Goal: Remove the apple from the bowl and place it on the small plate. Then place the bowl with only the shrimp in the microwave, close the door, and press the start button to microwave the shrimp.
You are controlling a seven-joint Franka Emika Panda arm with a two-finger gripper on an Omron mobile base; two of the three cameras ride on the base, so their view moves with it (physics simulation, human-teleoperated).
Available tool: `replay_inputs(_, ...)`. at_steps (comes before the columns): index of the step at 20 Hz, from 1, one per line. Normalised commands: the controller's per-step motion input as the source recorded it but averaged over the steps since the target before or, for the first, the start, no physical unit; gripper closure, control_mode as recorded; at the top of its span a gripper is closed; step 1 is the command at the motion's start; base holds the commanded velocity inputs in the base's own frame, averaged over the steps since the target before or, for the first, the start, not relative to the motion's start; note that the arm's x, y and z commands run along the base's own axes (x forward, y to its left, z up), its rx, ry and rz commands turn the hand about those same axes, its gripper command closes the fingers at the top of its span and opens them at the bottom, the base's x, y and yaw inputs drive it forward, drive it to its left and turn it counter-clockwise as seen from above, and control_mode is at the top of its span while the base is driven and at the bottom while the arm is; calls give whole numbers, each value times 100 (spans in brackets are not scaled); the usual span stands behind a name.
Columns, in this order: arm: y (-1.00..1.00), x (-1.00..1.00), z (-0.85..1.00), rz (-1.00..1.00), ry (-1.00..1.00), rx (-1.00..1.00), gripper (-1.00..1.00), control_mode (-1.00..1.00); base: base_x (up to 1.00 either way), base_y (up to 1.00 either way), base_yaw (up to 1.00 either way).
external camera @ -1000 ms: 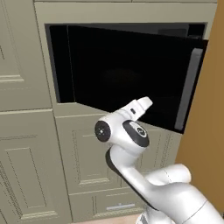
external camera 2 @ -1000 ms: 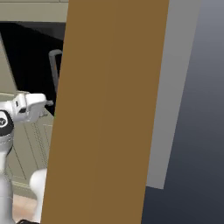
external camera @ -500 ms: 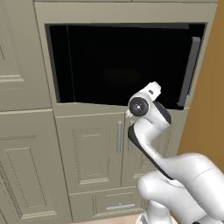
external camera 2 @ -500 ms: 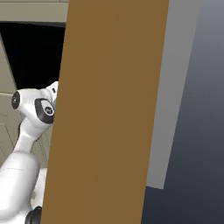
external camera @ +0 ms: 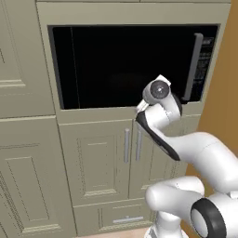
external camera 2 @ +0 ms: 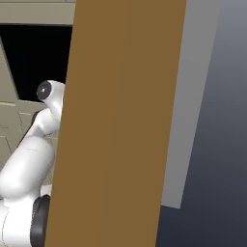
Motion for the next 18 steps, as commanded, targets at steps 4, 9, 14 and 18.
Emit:
replay_inputs(4, -4, 64, 0, 13, 8, 8, -100, -100, 0, 0, 0)
replay_inputs(9, -4, 47, -1, 11, 2, 7, -100, -100, 0, 0, 0)
replay_inputs(14, 0, -85, 5, 1, -4, 5, -100, -100, 0, 0, 0)
replay_inputs(18, -17, -100, 30, -2, 0, 14, -100, -100, 0, 0, 0)
